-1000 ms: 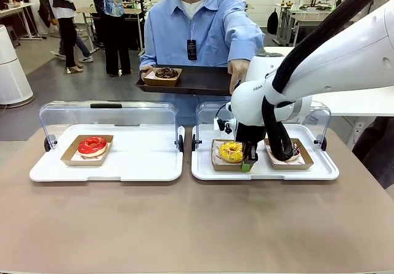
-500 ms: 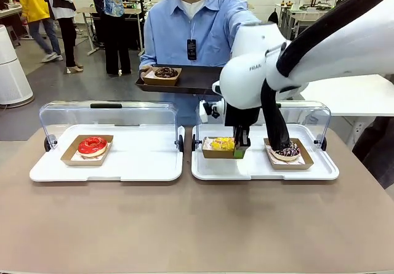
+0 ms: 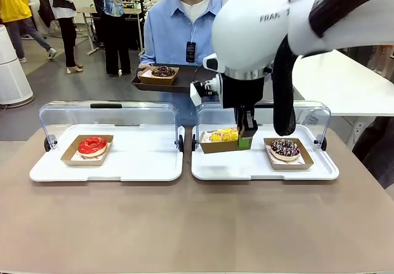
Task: Provide the desired donut to the person.
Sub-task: Pick up and lift the Paper togo box containing the Donut pointed at by the person.
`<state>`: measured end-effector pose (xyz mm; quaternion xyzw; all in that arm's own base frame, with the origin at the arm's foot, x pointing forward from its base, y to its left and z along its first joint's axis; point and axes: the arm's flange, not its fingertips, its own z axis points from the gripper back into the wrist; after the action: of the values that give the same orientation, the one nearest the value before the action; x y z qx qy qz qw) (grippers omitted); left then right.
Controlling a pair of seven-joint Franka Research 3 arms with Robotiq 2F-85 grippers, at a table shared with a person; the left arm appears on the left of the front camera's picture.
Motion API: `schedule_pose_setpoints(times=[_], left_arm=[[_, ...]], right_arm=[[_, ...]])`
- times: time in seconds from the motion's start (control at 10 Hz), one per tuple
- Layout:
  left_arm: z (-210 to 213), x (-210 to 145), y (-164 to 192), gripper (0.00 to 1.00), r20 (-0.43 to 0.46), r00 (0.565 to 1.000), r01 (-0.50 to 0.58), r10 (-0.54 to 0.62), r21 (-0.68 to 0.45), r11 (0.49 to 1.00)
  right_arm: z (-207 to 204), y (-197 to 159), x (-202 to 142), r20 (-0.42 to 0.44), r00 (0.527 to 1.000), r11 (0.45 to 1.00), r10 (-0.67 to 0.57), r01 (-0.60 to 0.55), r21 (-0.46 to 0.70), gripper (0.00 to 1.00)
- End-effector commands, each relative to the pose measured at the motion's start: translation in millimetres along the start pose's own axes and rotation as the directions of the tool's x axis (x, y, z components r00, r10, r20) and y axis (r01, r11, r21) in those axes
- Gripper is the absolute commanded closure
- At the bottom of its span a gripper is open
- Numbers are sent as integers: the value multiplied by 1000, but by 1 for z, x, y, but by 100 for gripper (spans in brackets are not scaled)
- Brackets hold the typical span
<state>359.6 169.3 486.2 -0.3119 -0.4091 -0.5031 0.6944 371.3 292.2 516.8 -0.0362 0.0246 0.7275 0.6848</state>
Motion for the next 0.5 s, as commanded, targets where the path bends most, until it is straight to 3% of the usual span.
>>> schedule_pose_setpoints(times=[0.0, 0.4], left_arm=[[0, 1, -1, 0, 26, 1000, 6, -6, 7, 1000], [0, 1, -1, 0, 26, 1000, 6, -6, 7, 1000]], right_arm=[[25, 7, -2, -52, 998, 997, -36, 32, -70, 100], [76, 2, -8, -62, 997, 988, -46, 36, -151, 100]])
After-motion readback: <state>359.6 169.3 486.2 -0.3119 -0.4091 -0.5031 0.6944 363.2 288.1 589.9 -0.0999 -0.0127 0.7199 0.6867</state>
